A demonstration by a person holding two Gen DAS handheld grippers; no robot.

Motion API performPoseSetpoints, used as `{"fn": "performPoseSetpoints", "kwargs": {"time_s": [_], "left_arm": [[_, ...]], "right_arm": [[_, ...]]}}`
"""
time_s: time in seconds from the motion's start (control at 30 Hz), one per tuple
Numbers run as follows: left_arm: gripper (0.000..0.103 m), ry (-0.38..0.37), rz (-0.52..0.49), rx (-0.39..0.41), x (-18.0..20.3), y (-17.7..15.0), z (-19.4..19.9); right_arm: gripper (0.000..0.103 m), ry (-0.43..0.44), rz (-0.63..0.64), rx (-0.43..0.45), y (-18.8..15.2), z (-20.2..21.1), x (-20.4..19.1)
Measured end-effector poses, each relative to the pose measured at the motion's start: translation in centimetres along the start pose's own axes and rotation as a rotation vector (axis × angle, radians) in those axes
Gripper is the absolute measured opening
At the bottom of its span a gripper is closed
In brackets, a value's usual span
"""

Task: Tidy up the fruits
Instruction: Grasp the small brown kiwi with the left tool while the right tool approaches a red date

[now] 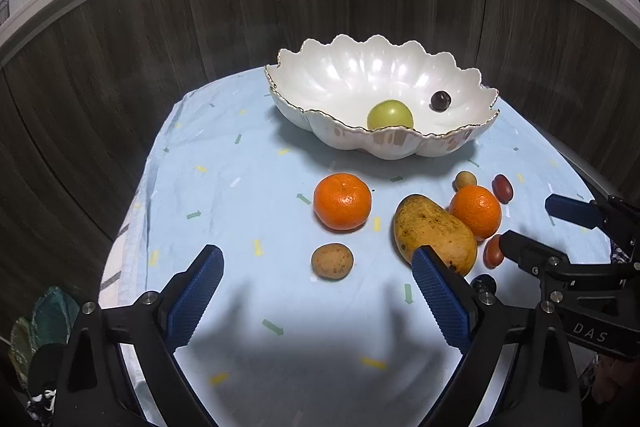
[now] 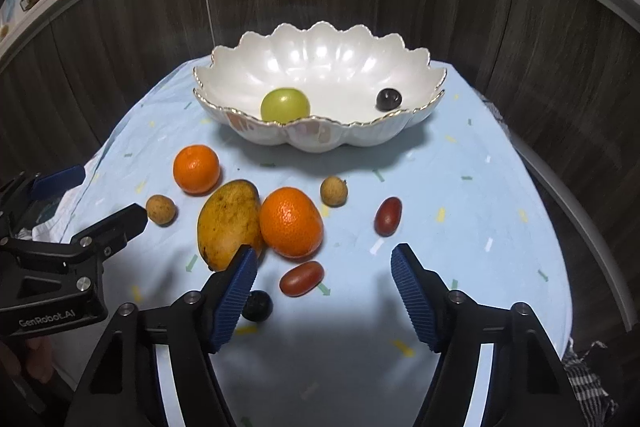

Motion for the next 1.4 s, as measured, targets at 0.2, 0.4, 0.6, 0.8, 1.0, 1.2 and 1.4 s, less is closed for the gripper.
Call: {"fn": "performPoseSetpoints", "kwargs": {"time_s": [0.2,0.4,0.6,0.8,1.0,1.2,1.4], "left_arm": [[0.090,-0.010,0.008,-0.002,-0.3,0.0,-0.9],[0.083,-0.028,0.018,-0.032,-0.3,-0.3,-2.0],[0.078,-0.040,0.032,-0.059,-0.4,-0.5,-3.0],[0.066,-0.055,0.039,-0.091,-0.3,-0.8,-4.1],[0.057,-0.066,0.050,-0.115,-0.3,-0.9,-4.9],[0.046,-0.067,0.046,-0.126,-0.1,-1.1,-5.3],[0.030,-0.064,0.039,-0.114,0.1,-1.0,-5.4]], "right_arm": [[0.063,0.015,0.009,-0.021,-0.2,-0.9,-0.4],[0.057,0.033,0.010,-0.046,-0.3,-1.8,-0.6],[0.054,0.040,0.006,-0.069,-0.5,-2.6,-0.5],[0.049,0.048,0.000,-0.096,-0.6,-3.4,-0.4],[0.040,0.052,0.001,-0.115,-0.8,-4.0,-0.4],[0.030,0.054,0.014,-0.112,-0.9,-4.0,-0.6],[0.027,0.065,0.014,-0.114,-0.9,-3.9,-0.6]]}}
Point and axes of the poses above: each gripper's, at about its wrist camera, not at the fingertips, and z roughly against the way its jaws point, x to its right, y to its top, the point moved 4 cm from there along -z, roughly the way its jaws point, and after that the axes turned 3 degrees about -z, right-handed, at the moved point
